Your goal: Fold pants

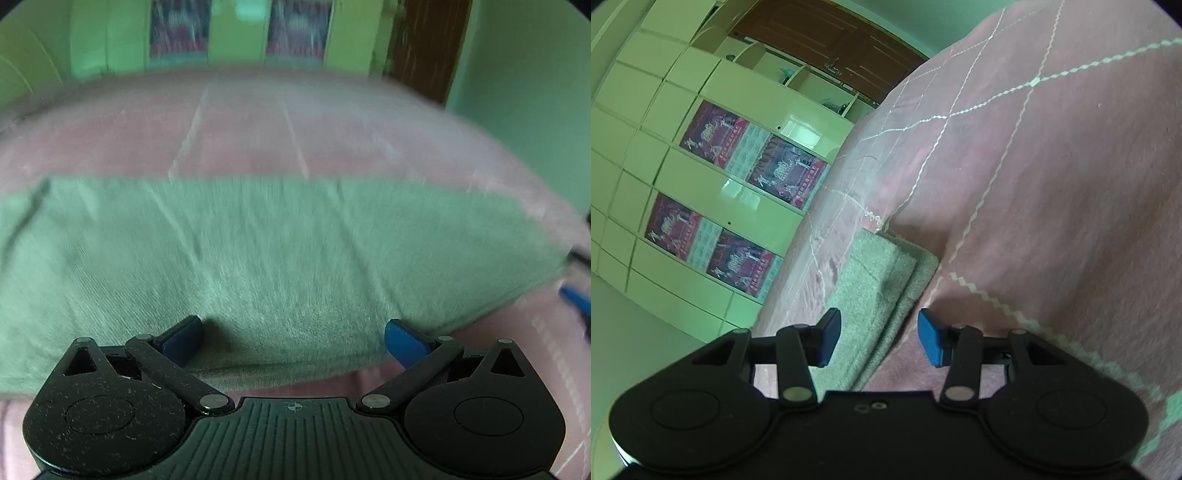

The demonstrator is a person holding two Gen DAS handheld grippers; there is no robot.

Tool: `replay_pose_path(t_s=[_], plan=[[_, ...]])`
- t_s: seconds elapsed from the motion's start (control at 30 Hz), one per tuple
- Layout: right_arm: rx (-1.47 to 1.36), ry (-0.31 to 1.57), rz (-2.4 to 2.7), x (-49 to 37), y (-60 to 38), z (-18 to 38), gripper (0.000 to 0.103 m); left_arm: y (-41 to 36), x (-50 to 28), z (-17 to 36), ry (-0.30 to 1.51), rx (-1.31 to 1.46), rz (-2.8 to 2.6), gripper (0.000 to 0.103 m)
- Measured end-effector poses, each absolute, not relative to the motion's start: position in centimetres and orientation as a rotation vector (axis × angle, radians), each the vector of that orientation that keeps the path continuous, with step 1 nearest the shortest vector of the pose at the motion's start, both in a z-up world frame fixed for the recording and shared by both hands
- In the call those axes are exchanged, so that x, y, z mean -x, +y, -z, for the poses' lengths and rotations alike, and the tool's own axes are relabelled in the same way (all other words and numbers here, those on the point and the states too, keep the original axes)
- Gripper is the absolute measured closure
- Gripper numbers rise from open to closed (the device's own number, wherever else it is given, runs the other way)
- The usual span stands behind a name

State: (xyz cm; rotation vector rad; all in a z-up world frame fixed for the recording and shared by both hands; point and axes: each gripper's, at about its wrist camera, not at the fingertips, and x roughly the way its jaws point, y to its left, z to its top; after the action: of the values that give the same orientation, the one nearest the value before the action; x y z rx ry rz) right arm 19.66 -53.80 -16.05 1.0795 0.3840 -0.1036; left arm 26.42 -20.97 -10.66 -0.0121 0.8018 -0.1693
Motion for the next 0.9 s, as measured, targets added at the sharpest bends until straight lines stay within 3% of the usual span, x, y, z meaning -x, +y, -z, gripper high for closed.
replay_pose_path(t_s=[0.23, 0.37, 0.43, 0.47, 0.5, 0.73, 0.9], plan=[[-1.102, 0.402, 0.112, -20.7, -53.8, 16.2, 0.066, -21.4, -26.1, 10.8, 0.775, -0.028, 0.18, 0.0], [-1.068, 0.462, 0.183, -22.5, -53.9, 16.3, 0.08, -21.3, -26.1, 11.0, 0.762, -0.023, 0.178, 0.0], [-1.057, 0.485, 0.164, -23.3, -53.9, 16.2, 0.08, -21.3, -26.0, 11.1, 0.76, -0.025, 0.175, 0.0], [-1.022, 0.52, 0.139, -24.0, -53.8, 16.2, 0.099, -21.4, -26.0, 11.1, 0.758, -0.03, 0.172, 0.0], [-0.981, 0.567, 0.128, -24.6, -53.6, 16.2, 0.102, -21.6, -26.0, 11.2, 0.755, -0.037, 0.168, 0.0], [-0.978, 0.549, 0.145, -24.4, -53.1, 15.0, 0.102, -20.6, -25.4, 10.3, 0.734, -0.008, 0.181, 0.0], [-0.806, 0.477, 0.041, -24.6, -49.1, 9.9, 0.102, -11.6, -21.2, 8.0, 0.602, 0.096, 0.134, 0.0]])
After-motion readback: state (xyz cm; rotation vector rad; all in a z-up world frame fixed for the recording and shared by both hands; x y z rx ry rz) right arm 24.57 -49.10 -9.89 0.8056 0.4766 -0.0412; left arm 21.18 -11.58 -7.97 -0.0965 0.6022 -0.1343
